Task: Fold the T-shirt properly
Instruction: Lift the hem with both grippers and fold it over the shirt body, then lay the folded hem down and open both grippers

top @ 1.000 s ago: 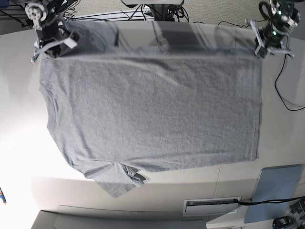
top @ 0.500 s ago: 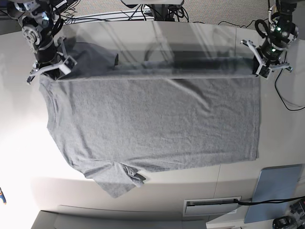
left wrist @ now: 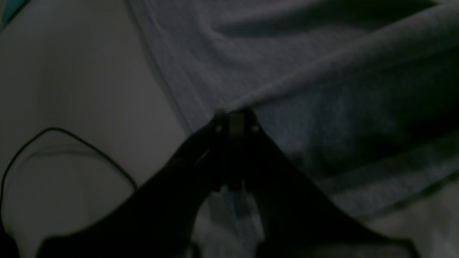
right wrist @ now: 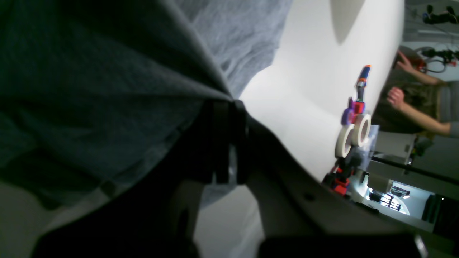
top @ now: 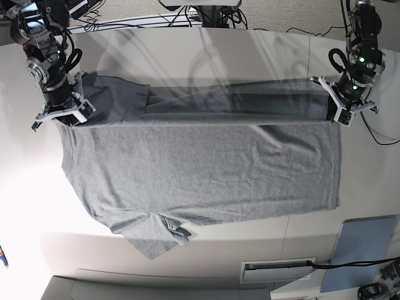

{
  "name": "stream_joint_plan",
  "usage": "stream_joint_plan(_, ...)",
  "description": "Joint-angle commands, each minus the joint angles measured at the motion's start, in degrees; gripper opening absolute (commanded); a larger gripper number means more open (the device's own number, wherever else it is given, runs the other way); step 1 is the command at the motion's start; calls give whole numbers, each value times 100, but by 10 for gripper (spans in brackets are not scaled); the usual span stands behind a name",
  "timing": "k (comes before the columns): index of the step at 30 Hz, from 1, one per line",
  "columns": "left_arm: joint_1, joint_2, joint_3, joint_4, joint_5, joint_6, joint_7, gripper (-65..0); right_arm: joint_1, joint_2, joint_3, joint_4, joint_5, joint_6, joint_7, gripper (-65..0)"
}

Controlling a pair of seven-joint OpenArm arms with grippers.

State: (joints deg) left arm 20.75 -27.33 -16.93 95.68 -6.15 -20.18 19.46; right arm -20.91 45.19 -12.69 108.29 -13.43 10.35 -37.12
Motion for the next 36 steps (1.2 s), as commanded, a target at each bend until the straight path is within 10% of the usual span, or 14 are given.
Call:
stream_joint_plan(1, -52, -109, -44, 50, -11, 61, -101, -650, 120, 101, 0, 7, -109, -116, 33, -650)
stream_joint_plan(19, -269, -111, -44, 13, -11, -72, -98, -650, 472, 101, -450, -131, -114, -118, -90, -650)
stream_joint_plan(24, -269, -111, -44, 13, -13, -348, -98, -650, 472, 101, -450, -131, -114, -120, -85, -429)
stream_joint_plan(29, -267, -114, -46, 13, -11, -96, -98, -354, 472, 101, -450, -131, -114, -227, -122, -414)
stream_joint_plan(36, -256, -109, -46, 70, -144, 400, 446, -333, 470, 101, -450, -92, -105, -1097, -387, -416)
